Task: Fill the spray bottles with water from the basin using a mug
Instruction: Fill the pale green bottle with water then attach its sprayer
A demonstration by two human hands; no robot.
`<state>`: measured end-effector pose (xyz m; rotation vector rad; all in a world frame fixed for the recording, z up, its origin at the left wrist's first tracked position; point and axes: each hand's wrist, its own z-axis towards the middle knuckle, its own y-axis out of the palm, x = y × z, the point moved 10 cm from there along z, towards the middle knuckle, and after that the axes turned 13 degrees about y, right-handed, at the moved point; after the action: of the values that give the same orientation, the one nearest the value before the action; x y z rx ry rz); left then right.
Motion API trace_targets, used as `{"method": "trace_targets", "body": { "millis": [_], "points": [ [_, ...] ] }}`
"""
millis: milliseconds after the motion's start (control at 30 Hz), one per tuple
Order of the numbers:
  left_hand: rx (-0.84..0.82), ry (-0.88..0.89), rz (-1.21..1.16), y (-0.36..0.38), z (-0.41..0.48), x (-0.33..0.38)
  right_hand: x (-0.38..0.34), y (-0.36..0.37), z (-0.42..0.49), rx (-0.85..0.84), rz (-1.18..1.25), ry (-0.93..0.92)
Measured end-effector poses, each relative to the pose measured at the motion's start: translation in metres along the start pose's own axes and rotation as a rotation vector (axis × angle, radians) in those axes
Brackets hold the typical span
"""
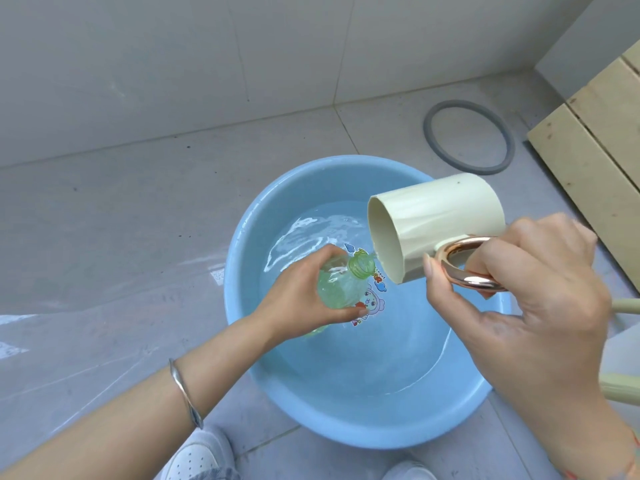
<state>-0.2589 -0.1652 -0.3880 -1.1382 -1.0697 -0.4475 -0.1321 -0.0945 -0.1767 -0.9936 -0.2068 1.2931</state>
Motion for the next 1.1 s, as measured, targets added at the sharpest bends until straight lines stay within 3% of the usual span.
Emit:
{"method": "trace_targets", "body": {
  "millis": [300,500,700,1100],
  "points": [
    [0.01,-0.007,-0.019,-0.001,0.001,0.0,-0.001,0.005,-0.005,-0.009,0.012,-0.016],
    [0.036,-0.021,-0.03,-0.006,-0.001,-0.003,0.059,0.014,-0.007,-0.023,0.166,0.347],
    [0.061,-0.034,-0.054,-0.011,-0.003,-0.006,0.124,0.055,-0.035,-0.111,0.117,0.539],
    [0.072,-0.07,-0.042,-0.012,-0.005,-0.014,0.143,0.116,-0.083,-0.341,-0.068,0.447]
  ]
}}
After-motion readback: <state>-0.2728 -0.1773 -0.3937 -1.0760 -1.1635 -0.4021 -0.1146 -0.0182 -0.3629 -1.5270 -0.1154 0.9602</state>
